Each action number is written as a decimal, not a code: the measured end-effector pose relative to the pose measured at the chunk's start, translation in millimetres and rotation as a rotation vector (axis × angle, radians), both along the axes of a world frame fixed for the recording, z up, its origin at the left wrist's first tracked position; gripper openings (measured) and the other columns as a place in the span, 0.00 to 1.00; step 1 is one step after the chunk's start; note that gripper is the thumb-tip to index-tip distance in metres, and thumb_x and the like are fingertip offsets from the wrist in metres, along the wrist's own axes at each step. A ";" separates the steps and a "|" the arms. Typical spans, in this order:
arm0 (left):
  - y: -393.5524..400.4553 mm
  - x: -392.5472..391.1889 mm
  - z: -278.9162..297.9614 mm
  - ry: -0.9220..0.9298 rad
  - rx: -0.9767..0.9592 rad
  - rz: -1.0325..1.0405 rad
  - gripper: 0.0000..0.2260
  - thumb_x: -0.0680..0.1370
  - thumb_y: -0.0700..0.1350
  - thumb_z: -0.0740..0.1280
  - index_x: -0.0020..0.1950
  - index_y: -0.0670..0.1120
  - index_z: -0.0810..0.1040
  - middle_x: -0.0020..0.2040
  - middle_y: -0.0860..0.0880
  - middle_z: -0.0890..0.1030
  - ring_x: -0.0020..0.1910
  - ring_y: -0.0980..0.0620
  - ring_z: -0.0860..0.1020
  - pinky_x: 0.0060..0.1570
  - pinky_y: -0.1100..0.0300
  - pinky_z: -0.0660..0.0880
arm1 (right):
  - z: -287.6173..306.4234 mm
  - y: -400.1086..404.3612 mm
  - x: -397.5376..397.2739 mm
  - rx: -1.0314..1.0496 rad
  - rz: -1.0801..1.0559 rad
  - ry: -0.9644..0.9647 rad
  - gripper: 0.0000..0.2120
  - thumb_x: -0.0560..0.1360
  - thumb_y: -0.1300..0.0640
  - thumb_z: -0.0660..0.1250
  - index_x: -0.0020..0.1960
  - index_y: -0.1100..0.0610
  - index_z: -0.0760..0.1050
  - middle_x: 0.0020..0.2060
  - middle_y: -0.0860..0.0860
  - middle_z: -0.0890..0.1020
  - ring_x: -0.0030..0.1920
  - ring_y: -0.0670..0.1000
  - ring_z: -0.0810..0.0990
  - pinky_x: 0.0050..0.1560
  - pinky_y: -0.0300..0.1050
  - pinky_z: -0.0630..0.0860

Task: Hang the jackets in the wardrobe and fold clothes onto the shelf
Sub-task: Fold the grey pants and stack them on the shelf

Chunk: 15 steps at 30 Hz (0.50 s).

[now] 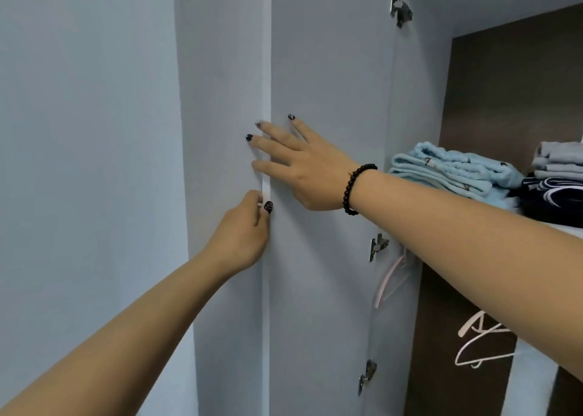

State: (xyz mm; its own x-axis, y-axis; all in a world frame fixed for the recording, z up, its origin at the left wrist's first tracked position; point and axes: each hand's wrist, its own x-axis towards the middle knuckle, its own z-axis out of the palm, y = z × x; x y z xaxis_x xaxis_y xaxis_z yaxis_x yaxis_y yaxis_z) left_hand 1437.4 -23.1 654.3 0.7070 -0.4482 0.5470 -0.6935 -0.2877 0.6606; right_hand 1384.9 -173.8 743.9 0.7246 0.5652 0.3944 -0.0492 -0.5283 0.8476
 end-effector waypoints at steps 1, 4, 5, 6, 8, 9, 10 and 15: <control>-2.1 0.0 -3.5 -0.041 -0.008 0.024 0.09 0.83 0.50 0.53 0.54 0.47 0.69 0.41 0.44 0.80 0.40 0.41 0.79 0.45 0.41 0.77 | -0.2 -6.1 -1.9 -0.010 0.022 -0.001 0.28 0.69 0.65 0.57 0.70 0.57 0.68 0.75 0.59 0.61 0.76 0.62 0.53 0.71 0.67 0.54; -8.6 -2.1 -14.2 -0.156 -0.034 0.075 0.09 0.83 0.52 0.52 0.54 0.50 0.68 0.40 0.50 0.80 0.38 0.47 0.78 0.39 0.50 0.74 | -4.5 -25.6 -8.9 -0.037 0.093 -0.018 0.29 0.71 0.66 0.48 0.71 0.58 0.69 0.74 0.59 0.64 0.75 0.62 0.57 0.69 0.68 0.60; -10.7 -3.9 -17.2 -0.182 -0.051 0.072 0.09 0.83 0.53 0.52 0.55 0.51 0.67 0.41 0.53 0.80 0.38 0.49 0.78 0.37 0.53 0.72 | -6.0 -30.6 -11.4 -0.047 0.114 -0.029 0.30 0.72 0.66 0.46 0.71 0.58 0.69 0.73 0.59 0.64 0.75 0.62 0.58 0.68 0.68 0.61; -12.4 -6.8 -19.6 -0.202 -0.068 0.059 0.08 0.82 0.53 0.52 0.55 0.52 0.67 0.41 0.56 0.79 0.38 0.51 0.78 0.36 0.55 0.71 | -7.0 -34.8 -13.8 -0.057 0.138 -0.042 0.30 0.72 0.66 0.47 0.71 0.58 0.69 0.73 0.60 0.65 0.75 0.62 0.59 0.68 0.67 0.61; -15.2 -13.0 -22.4 -0.214 -0.106 -0.010 0.08 0.82 0.55 0.53 0.54 0.54 0.67 0.43 0.58 0.80 0.38 0.53 0.79 0.38 0.55 0.73 | -8.3 -43.5 -20.3 -0.076 0.195 -0.070 0.29 0.72 0.67 0.49 0.71 0.58 0.70 0.72 0.60 0.66 0.74 0.63 0.61 0.69 0.66 0.61; -16.2 -16.0 -22.3 -0.203 -0.124 -0.068 0.08 0.82 0.56 0.54 0.53 0.54 0.68 0.45 0.58 0.81 0.39 0.53 0.80 0.41 0.53 0.76 | -8.4 -48.4 -25.5 -0.086 0.224 -0.086 0.28 0.73 0.67 0.50 0.71 0.58 0.69 0.72 0.60 0.66 0.74 0.63 0.61 0.69 0.66 0.61; -16.9 -19.1 -21.6 -0.189 -0.136 -0.136 0.08 0.81 0.57 0.55 0.53 0.55 0.68 0.45 0.57 0.81 0.39 0.51 0.81 0.43 0.49 0.78 | -8.0 -53.8 -31.8 -0.097 0.253 -0.101 0.27 0.74 0.67 0.50 0.71 0.58 0.68 0.72 0.60 0.66 0.74 0.62 0.60 0.71 0.65 0.60; -35.8 -29.4 -11.6 -0.164 -0.029 -0.388 0.15 0.75 0.67 0.56 0.52 0.58 0.69 0.51 0.58 0.78 0.44 0.54 0.80 0.48 0.46 0.80 | -6.7 -85.3 -71.7 -0.132 0.318 -0.173 0.31 0.72 0.68 0.57 0.73 0.55 0.60 0.72 0.58 0.61 0.74 0.61 0.59 0.73 0.63 0.57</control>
